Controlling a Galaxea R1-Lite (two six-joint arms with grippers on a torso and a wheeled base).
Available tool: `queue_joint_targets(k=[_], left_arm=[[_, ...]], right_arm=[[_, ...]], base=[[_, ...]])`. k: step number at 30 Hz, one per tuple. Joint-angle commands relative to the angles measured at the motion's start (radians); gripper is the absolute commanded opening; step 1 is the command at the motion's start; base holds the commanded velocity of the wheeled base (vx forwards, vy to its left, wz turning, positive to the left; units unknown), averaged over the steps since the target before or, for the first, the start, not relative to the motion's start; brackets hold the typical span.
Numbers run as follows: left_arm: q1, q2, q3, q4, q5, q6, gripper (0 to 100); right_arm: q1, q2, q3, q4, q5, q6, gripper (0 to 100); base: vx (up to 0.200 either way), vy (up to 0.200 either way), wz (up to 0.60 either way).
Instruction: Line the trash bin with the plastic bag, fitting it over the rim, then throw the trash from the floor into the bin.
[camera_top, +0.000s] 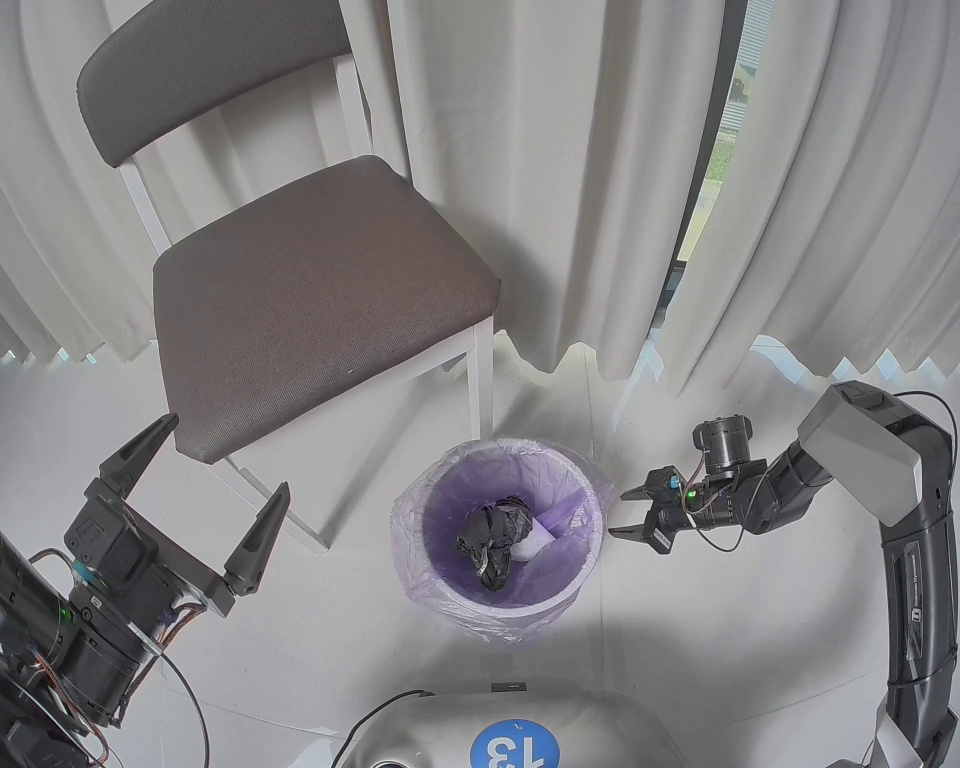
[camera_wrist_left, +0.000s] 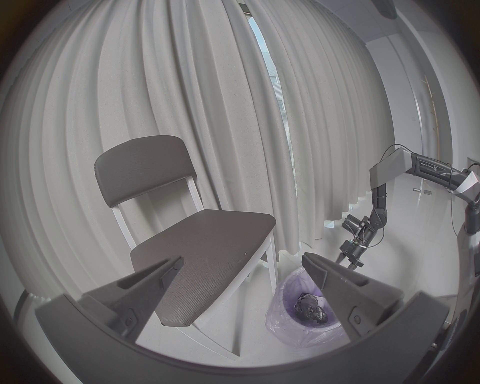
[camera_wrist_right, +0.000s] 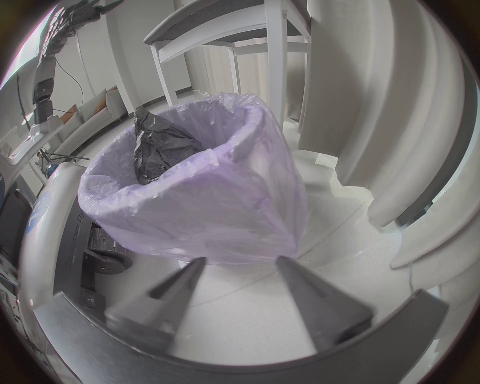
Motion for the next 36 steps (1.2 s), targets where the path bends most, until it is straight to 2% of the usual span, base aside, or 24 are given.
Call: queue_joint_targets(k=[1, 11, 19, 20, 36], left_arm=[[0.0, 0.004, 0.007, -0.018, 0.001, 0.001, 100], [0.0, 0.017, 0.017, -0.018, -0.001, 0.001, 100], [0.0, 0.019, 0.017, -0.018, 0.001, 0.001, 100], [0.0, 0.019, 0.017, -0.018, -0.001, 0.001, 100], [0.0, 0.02, 0.017, -0.018, 0.001, 0.001, 100]], right_arm=[[0.004, 0.018, -0.052, 0.007, 0.0, -0.009, 100], [0.019, 0.072, -0.194, 0.077, 0.002, -0.021, 100], [0.022, 0.081, -0.206, 0.08, 0.026, -0.024, 100], [0.022, 0.083, -0.208, 0.079, 0.029, -0.024, 0], [0.005, 0.127, -0.266, 0.08, 0.052, -0.003, 0]], base=[[0.0, 0.0, 0.0], [0.0, 0.0, 0.0], [0.0, 0.0, 0.0], [0.0, 0.0, 0.0], [0.0, 0.0, 0.0]])
